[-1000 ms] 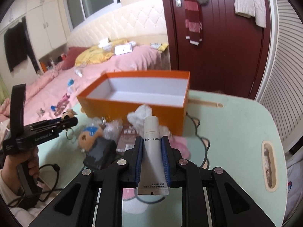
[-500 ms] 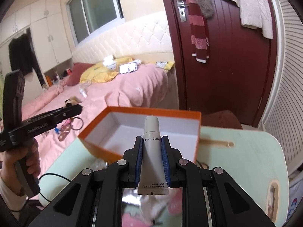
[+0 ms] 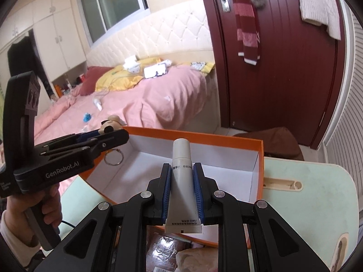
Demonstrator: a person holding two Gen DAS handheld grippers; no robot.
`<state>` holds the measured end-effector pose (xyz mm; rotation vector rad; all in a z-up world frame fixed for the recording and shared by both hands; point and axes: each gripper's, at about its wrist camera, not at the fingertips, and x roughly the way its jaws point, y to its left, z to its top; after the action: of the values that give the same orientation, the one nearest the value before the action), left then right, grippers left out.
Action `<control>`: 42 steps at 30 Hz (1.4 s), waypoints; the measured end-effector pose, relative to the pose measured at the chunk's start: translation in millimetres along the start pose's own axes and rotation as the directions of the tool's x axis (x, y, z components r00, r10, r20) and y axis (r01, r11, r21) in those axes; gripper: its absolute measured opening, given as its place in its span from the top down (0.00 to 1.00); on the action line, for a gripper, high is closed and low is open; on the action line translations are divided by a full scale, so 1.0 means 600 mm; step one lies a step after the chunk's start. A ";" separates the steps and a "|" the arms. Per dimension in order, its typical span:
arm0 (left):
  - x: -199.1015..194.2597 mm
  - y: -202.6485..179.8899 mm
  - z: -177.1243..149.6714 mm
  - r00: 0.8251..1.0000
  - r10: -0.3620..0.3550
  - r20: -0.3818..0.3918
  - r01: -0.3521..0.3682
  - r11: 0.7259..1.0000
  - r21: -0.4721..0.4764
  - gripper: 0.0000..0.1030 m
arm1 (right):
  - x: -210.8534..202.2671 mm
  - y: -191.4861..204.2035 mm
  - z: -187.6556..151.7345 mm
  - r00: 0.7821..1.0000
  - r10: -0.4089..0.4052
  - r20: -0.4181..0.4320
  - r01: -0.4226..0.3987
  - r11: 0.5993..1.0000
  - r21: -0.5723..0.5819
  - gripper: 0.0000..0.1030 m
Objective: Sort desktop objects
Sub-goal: 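Carry the doll and the tube into the orange box and open both grippers, then grasp the brown plush ball with the left gripper while the right grasps the pink heart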
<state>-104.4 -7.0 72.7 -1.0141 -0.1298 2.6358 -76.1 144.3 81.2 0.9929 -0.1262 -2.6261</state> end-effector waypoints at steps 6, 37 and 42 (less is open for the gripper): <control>0.015 0.003 -0.010 0.999 0.001 -0.032 -0.001 1.000 -0.008 0.61 | 0.013 -0.003 0.000 1.000 -0.002 -0.016 0.002 1.000 0.002 0.81; -0.110 0.019 -0.091 0.998 -0.050 -0.048 0.048 0.998 -0.045 0.43 | -0.085 -0.007 -0.035 0.993 -0.051 0.108 0.044 0.997 0.062 0.44; -0.095 -0.009 -0.138 0.989 -0.079 -0.126 0.075 0.997 -0.038 0.43 | -0.113 -0.017 -0.065 0.992 -0.075 0.097 0.066 0.994 0.088 0.44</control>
<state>-7.7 -22.3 48.4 -1.1612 -0.1798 2.4998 -5.9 177.7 92.6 0.9083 -0.2325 -2.7567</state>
